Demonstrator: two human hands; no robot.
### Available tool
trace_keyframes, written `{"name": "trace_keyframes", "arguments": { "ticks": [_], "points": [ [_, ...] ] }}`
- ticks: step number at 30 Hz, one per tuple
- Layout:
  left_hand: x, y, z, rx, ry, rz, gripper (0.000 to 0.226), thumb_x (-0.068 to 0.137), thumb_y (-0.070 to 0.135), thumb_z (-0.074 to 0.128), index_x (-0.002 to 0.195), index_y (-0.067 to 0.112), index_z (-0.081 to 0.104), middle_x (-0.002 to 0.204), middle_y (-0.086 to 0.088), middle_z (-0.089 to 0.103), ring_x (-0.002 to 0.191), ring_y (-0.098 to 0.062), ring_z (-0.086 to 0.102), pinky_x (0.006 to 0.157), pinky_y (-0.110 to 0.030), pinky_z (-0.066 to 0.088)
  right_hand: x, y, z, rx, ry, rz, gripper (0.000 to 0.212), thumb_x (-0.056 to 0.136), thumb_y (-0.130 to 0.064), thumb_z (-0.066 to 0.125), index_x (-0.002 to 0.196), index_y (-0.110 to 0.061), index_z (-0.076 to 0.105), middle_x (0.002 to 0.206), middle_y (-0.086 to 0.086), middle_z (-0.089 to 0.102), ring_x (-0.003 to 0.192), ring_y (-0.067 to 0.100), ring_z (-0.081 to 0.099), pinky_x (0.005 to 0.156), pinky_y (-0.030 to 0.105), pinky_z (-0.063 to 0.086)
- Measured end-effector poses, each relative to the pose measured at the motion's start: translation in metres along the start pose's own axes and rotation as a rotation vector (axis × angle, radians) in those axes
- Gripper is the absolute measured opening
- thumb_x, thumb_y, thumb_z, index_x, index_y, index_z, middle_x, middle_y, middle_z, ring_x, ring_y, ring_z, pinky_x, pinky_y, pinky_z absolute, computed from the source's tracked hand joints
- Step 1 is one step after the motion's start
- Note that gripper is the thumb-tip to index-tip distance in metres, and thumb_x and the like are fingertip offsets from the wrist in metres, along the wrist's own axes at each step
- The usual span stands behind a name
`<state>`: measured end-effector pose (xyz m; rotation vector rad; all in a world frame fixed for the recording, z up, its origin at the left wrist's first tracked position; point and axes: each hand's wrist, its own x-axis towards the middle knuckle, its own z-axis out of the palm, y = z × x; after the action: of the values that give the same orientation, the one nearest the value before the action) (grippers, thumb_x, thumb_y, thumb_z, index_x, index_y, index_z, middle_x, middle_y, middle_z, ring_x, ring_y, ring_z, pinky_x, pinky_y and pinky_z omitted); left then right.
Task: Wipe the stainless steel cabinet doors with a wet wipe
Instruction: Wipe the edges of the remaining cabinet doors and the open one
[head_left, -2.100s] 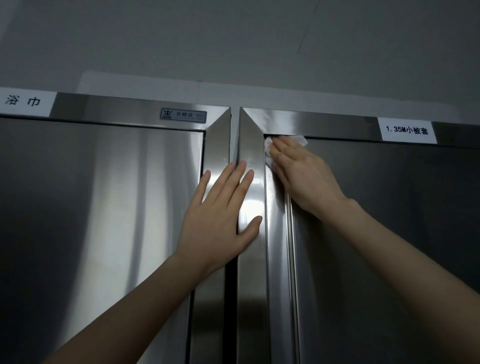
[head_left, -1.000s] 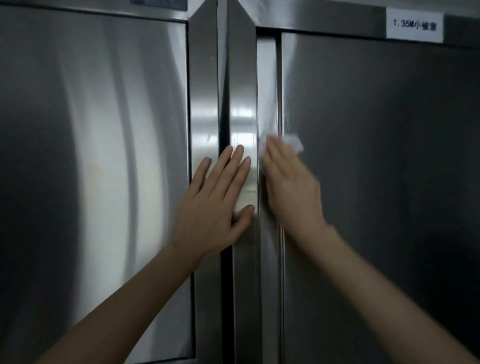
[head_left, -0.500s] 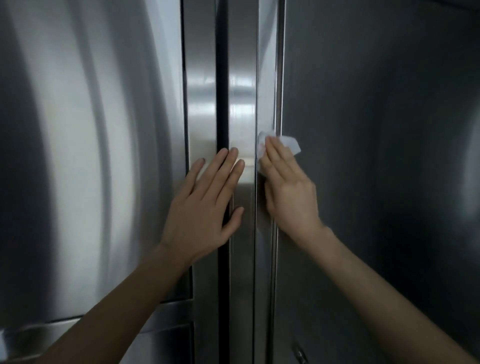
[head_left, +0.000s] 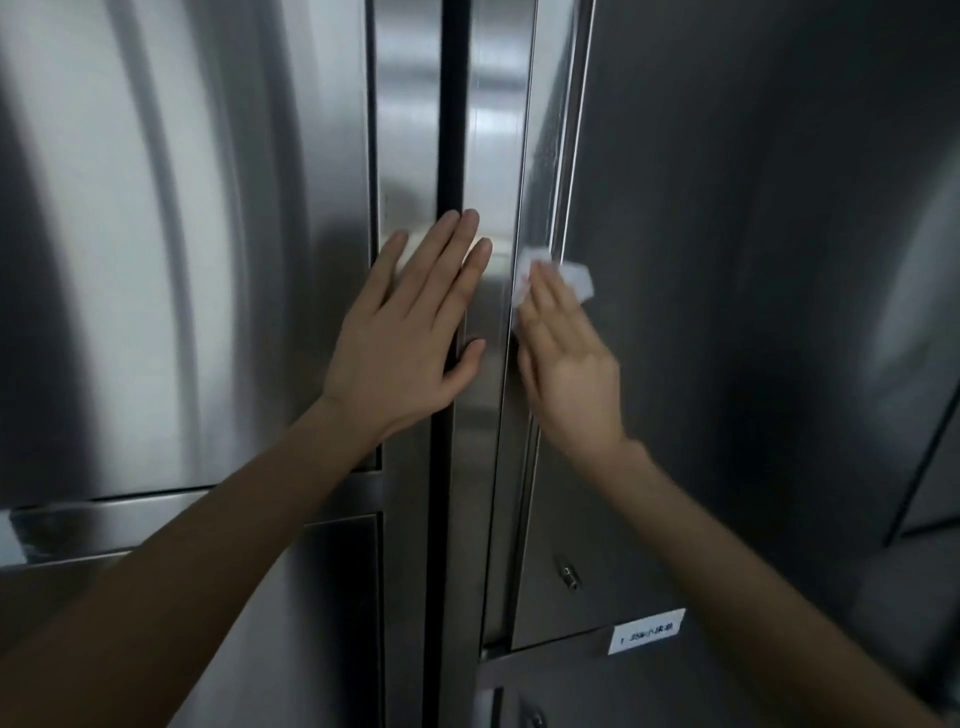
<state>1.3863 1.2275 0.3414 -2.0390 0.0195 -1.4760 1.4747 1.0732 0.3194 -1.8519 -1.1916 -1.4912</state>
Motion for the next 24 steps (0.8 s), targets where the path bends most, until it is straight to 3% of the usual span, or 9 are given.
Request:
{"name": "trace_keyframes", "arguments": {
  "ticks": [5, 12, 15, 19, 24],
  "points": [
    [-0.001, 0.0, -0.001, 0.014, -0.008, 0.001, 0.07, 0.099, 0.043, 0.029, 0.155, 0.005, 0.01, 0.162, -0.016, 0.012, 0.15, -0.026, 0.011, 0.122, -0.046, 0.006, -0.029, 0.001, -0.001, -0.038, -0.056, -0.12, 0.035, 0.088, 0.002, 0.058, 0.123, 0.008, 0.056, 0.133, 0.021, 0.051, 0.127, 0.03, 0.047, 0.101, 0.036, 0.045],
    [-0.001, 0.0, -0.001, 0.0, 0.0, -0.001, 0.07, 0.099, 0.043, 0.031, 0.155, 0.005, 0.011, 0.162, -0.016, 0.011, 0.15, -0.026, 0.009, 0.122, -0.045, 0.004, 0.026, -0.003, 0.005, 0.04, 0.103, 0.077, 0.043, 0.087, 0.01, 0.056, 0.128, -0.001, 0.055, 0.136, 0.012, 0.051, 0.13, 0.022, 0.044, 0.105, 0.02, 0.034],
    [-0.001, 0.001, 0.0, 0.001, 0.004, -0.012, 0.07, 0.098, 0.043, 0.029, 0.155, 0.006, 0.01, 0.162, -0.015, 0.01, 0.15, -0.025, 0.008, 0.121, -0.044, 0.002, -0.03, -0.014, 0.018, 0.08, 0.109, 0.106, 0.043, 0.082, 0.016, 0.06, 0.123, 0.002, 0.059, 0.132, 0.015, 0.054, 0.126, 0.025, 0.049, 0.105, 0.029, 0.04],
    [-0.02, 0.015, 0.004, -0.032, -0.032, 0.0, 0.073, 0.097, 0.043, 0.031, 0.155, 0.006, 0.007, 0.162, -0.017, 0.008, 0.15, -0.029, 0.007, 0.121, -0.046, 0.003, -0.104, -0.02, 0.019, 0.1, -0.058, -0.015, 0.037, 0.079, 0.012, 0.068, 0.115, 0.006, 0.062, 0.128, 0.02, 0.056, 0.121, 0.027, 0.053, 0.1, 0.038, 0.046],
    [-0.063, 0.045, 0.007, -0.073, -0.096, 0.054, 0.075, 0.095, 0.042, 0.04, 0.154, 0.003, 0.016, 0.161, -0.019, 0.01, 0.15, -0.03, 0.006, 0.122, -0.043, 0.006, -0.058, 0.005, 0.007, 0.069, -0.028, -0.121, 0.039, 0.081, 0.006, 0.069, 0.118, 0.001, 0.062, 0.127, 0.015, 0.059, 0.12, 0.023, 0.055, 0.094, 0.036, 0.051]
  ]
}}
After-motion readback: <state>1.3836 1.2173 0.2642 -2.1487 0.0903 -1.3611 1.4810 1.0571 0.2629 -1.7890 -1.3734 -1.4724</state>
